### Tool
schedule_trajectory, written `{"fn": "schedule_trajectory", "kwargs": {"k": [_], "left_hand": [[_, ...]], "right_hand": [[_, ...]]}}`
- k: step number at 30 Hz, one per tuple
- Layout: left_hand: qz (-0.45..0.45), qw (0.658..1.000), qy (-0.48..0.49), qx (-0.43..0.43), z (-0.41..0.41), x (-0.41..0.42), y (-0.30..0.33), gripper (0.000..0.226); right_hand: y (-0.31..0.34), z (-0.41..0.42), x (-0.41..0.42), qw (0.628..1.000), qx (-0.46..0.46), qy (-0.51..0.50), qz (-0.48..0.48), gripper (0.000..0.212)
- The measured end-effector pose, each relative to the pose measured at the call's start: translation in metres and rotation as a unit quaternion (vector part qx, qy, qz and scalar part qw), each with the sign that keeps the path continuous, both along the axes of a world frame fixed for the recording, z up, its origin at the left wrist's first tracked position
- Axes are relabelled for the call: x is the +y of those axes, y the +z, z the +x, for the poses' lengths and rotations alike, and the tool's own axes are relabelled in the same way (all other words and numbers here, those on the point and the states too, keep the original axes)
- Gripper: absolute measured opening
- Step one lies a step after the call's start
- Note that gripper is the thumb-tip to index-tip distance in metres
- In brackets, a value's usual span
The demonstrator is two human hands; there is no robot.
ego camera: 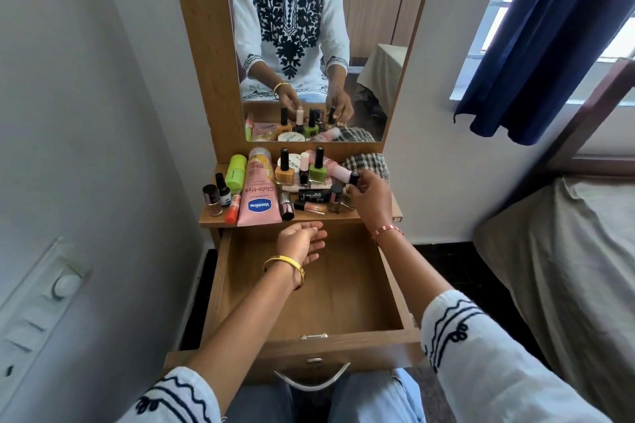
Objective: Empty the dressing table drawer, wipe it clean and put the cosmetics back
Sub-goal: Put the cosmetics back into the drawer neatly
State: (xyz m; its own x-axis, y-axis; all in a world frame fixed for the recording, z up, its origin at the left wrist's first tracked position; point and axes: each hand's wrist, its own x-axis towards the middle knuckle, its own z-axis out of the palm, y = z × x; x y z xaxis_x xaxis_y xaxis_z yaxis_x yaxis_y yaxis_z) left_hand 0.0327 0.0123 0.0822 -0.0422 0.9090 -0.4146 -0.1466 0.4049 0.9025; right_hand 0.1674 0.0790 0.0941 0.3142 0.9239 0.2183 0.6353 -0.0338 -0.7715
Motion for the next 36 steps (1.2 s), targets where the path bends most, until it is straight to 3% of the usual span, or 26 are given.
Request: {"fn": "schedule_trajectory", "kwargs": {"k": [9,13,19,23,26,29,31,34,36], "left_hand": [[0.019,0.999,-0.017,0.029,0.008,-0.005,-0.005,0.023],[0.093,0.989,-0.020,0.111,0.014,-0.013,-0.011,0.014],[0.184,0.955,-0.091,0.213,0.009,-0.022,-0.012,0.044],[0.224,0.929,-0.092,0.279,0.000,-0.022,-0.007,0.048],[0.196,0.952,-0.063,0.225,-0.007,-0.016,-0.011,0.035],[0.121,0.988,-0.056,0.076,-0.014,-0.018,-0.014,0.030],[0.093,0.994,-0.055,-0.002,-0.020,-0.020,-0.015,0.026],[0.070,0.996,-0.041,-0.039,-0.029,-0.021,-0.019,0.022],[0.064,0.997,-0.024,-0.035,-0.033,-0.022,-0.020,0.018]], "right_hand": [[-0.001,0.010,-0.033,0.997,0.052,-0.043,0.035,0.012],[-0.006,0.008,-0.056,0.997,0.061,-0.024,0.030,0.022],[-0.007,-0.014,-0.065,0.991,0.111,0.057,-0.057,0.029],[0.003,-0.025,-0.063,0.986,0.125,0.091,-0.053,0.029],[0.009,-0.027,-0.060,0.975,0.189,0.097,-0.058,0.023],[0.011,-0.019,-0.050,0.980,0.193,0.033,-0.022,0.019],[0.010,-0.015,-0.041,0.984,0.173,0.017,-0.025,0.013],[0.009,-0.017,-0.032,0.989,0.128,0.036,-0.070,0.042],[0.008,-0.020,-0.027,0.991,0.105,0.037,-0.079,0.049]]}}
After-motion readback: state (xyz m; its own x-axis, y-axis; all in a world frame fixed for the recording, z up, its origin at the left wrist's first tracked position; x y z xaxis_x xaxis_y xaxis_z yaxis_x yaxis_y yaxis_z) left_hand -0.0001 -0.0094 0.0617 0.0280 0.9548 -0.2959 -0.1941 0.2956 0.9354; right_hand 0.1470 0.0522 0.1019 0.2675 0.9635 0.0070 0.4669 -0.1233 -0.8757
